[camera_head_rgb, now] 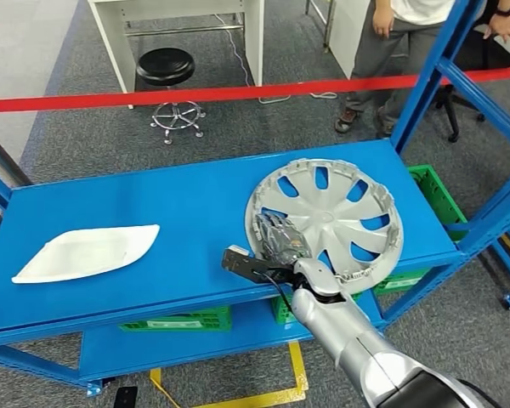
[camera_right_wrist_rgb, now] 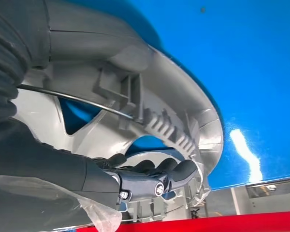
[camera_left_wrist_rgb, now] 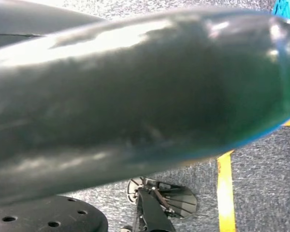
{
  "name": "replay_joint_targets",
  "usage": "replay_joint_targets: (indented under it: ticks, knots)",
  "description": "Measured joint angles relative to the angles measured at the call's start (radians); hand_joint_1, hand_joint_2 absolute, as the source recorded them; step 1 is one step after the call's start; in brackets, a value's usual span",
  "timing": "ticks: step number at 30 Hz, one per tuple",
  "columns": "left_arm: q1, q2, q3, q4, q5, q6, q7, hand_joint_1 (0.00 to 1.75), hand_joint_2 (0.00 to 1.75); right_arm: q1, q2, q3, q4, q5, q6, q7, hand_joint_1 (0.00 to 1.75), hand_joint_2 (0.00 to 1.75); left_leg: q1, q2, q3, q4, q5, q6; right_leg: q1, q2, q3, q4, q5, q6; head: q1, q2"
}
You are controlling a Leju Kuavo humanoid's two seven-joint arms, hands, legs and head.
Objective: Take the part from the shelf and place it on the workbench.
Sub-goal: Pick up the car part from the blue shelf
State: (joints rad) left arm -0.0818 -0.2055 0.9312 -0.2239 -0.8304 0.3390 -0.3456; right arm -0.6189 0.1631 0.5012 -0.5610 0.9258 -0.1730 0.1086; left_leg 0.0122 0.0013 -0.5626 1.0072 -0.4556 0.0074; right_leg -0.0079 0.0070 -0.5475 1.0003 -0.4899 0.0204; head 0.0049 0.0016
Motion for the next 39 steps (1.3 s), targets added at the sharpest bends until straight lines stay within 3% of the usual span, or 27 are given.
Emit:
replay_joint_targets:
  ticks: [2,4,6,8,9,10,13,15,18,20,22,23,24,25,26,27,29,30,34,35,38,39]
  knots:
    - [0.0,0.0,0.0,0.0,0.0,0.0,0.0,0.0,0.0,0.0,0.003,0.001,0.0,0.0,0.001,-0.002,0.24,1.75,0.002,-0.001,0.0,-0.002,0.002,-0.013,0.0,-0.001,0.003,-0.005,0.006,-0.009,0.0,0.0]
    - [-0.001,0.001,0.0,0.0,-0.001,0.0,0.0,0.0,0.0,-0.002,0.005,0.002,0.001,0.0,0.004,-0.002,1.07,1.75,0.004,-0.002,-0.012,0.026,-0.021,-0.022,-0.004,-0.005,0.007,-0.013,0.012,-0.021,-0.003,0.0]
    - [-0.001,0.002,0.001,0.0,-0.001,0.001,0.0,0.0,0.0,-0.003,0.009,0.002,0.003,0.0,0.007,-0.003,1.7,1.75,0.005,-0.002,-0.059,0.134,-0.084,-0.029,-0.006,-0.01,0.007,-0.016,0.014,-0.028,-0.006,0.0]
    - [0.001,0.003,0.001,0.0,-0.001,0.002,0.0,0.0,0.0,-0.003,0.011,0.002,0.006,0.0,0.008,-0.005,1.75,1.75,0.007,-0.002,-0.112,0.259,-0.134,-0.035,-0.006,-0.013,0.006,-0.016,0.013,-0.03,-0.007,0.0]
    - [0.002,0.003,0.002,0.0,-0.001,0.002,0.0,0.0,0.0,-0.004,0.011,0.002,0.008,-0.001,0.009,-0.007,1.75,1.75,0.008,-0.002,-0.12,0.281,-0.133,-0.037,-0.007,-0.013,0.007,-0.015,0.013,-0.03,-0.007,0.0]
    - [0.003,0.004,0.002,0.0,-0.001,0.002,0.0,0.0,0.0,-0.005,0.011,0.002,0.01,-0.001,0.009,-0.009,1.75,1.75,0.01,-0.002,-0.11,0.263,-0.112,-0.039,-0.008,-0.012,0.008,-0.015,0.013,-0.029,-0.007,0.0]
    - [0.002,0.007,0.003,0.0,-0.002,0.003,0.0,0.0,0.0,-0.008,0.012,-0.002,0.014,-0.004,0.011,-0.017,1.75,1.75,0.017,-0.003,-0.018,0.07,-0.023,-0.04,-0.008,-0.007,0.008,-0.008,0.008,-0.019,-0.007,0.0]
    - [0.001,0.007,0.003,0.0,-0.003,0.003,0.0,0.0,0.0,-0.012,0.011,-0.006,0.015,-0.005,0.013,-0.023,1.75,1.75,0.016,-0.003,0.01,0.007,-0.014,-0.031,-0.004,0.0,0.004,-0.003,0.006,-0.005,-0.007,0.0]
    - [0.0,0.007,0.004,0.0,-0.004,0.004,0.0,0.0,0.0,-0.014,0.011,-0.011,0.018,-0.007,0.013,-0.031,1.75,1.75,0.012,-0.001,0.011,0.002,-0.014,-0.008,-0.006,0.004,-0.002,-0.002,0.003,0.012,-0.006,0.0]
    - [-0.003,0.007,0.004,0.0,-0.005,0.006,0.0,0.0,0.0,-0.014,0.011,-0.012,0.021,-0.007,0.013,-0.038,1.75,1.75,0.014,0.002,0.01,-0.002,-0.008,0.006,-0.008,0.002,-0.035,0.058,-0.035,0.02,-0.001,0.0]
    - [-0.003,0.007,0.004,0.0,-0.006,0.007,0.0,0.0,0.0,-0.014,0.011,-0.012,0.024,-0.007,0.014,-0.042,1.75,1.75,0.011,0.004,0.005,-0.002,-0.007,0.013,-0.008,0.0,-0.103,0.197,-0.101,0.022,0.004,0.0]
    - [-0.003,0.007,0.004,0.0,-0.006,0.007,0.0,0.0,0.0,-0.012,0.011,-0.012,0.025,-0.008,0.014,-0.043,1.75,1.75,0.01,0.004,0.004,-0.002,-0.006,0.015,-0.008,0.0,-0.135,0.26,-0.122,0.023,0.004,0.0]
    - [-0.002,0.007,0.005,0.0,-0.006,0.007,0.0,0.0,0.0,-0.012,0.011,-0.013,0.026,-0.008,0.015,-0.044,1.75,1.75,0.009,0.004,0.003,-0.002,-0.006,0.015,-0.008,0.0,-0.153,0.294,-0.125,0.022,0.004,0.0]
    - [-0.001,0.007,0.005,0.0,-0.006,0.007,0.0,0.0,0.0,-0.011,0.011,-0.013,0.028,-0.008,0.016,-0.045,1.75,1.75,0.008,0.003,0.004,-0.001,-0.006,0.015,-0.008,0.0,-0.149,0.285,-0.107,0.021,0.004,0.0]
    - [-0.001,0.007,0.006,0.0,-0.006,0.007,0.0,0.0,0.0,-0.012,0.011,-0.013,0.029,-0.008,0.016,-0.046,1.75,1.75,0.008,0.002,0.005,-0.001,-0.006,0.014,-0.008,-0.001,-0.127,0.236,-0.074,0.019,0.004,0.0]
    - [-0.002,0.007,0.007,0.0,-0.006,0.007,0.0,0.0,0.0,-0.013,0.011,-0.013,0.029,-0.008,0.017,-0.047,1.75,1.75,0.008,0.0,0.006,-0.001,-0.007,0.013,-0.009,-0.001,-0.092,0.164,-0.036,0.017,0.004,0.0]
    - [-0.003,0.006,0.009,0.0,-0.006,0.007,0.0,0.0,0.0,-0.015,0.012,-0.012,0.029,-0.008,0.019,-0.049,1.75,1.75,0.004,-0.003,0.006,0.002,-0.01,0.004,-0.007,-0.002,-0.031,0.043,0.004,0.01,0.003,0.0]
    - [-0.003,0.006,0.011,0.0,-0.006,0.008,0.0,0.0,0.0,-0.016,0.014,-0.01,0.03,-0.008,0.02,-0.052,1.75,1.75,0.003,-0.004,0.005,0.002,-0.01,-0.002,-0.006,-0.002,-0.017,0.015,0.007,0.007,0.003,0.0]
    - [-0.004,0.005,0.016,0.0,-0.007,0.009,0.0,0.0,0.0,-0.019,0.02,-0.005,0.029,-0.005,0.014,-0.062,1.75,1.75,0.007,-0.005,0.003,0.013,-0.02,-0.024,-0.004,-0.004,-0.006,0.001,0.01,-0.017,0.0,0.0]
    - [-0.004,0.005,0.017,0.0,-0.007,0.009,-0.001,0.0,0.0,-0.019,0.021,-0.003,0.029,-0.004,0.01,-0.063,1.75,1.75,0.007,-0.005,-0.011,0.046,-0.042,-0.028,-0.006,-0.006,-0.005,-0.002,0.013,-0.023,-0.003,0.0]
    - [-0.002,0.006,0.021,0.0,-0.006,0.009,-0.001,0.0,0.0,-0.018,0.023,0.001,0.03,-0.002,0.002,-0.067,1.75,1.75,0.008,-0.004,-0.096,0.235,-0.133,-0.034,-0.006,-0.011,-0.007,-0.004,0.014,-0.032,-0.008,0.0]
    - [-0.001,0.006,0.021,0.0,-0.006,0.009,-0.001,0.0,0.0,-0.017,0.023,0.001,0.03,-0.002,0.0,-0.067,1.75,1.75,0.008,-0.004,-0.113,0.276,-0.142,-0.035,-0.005,-0.011,-0.007,-0.003,0.014,-0.032,-0.008,0.0]
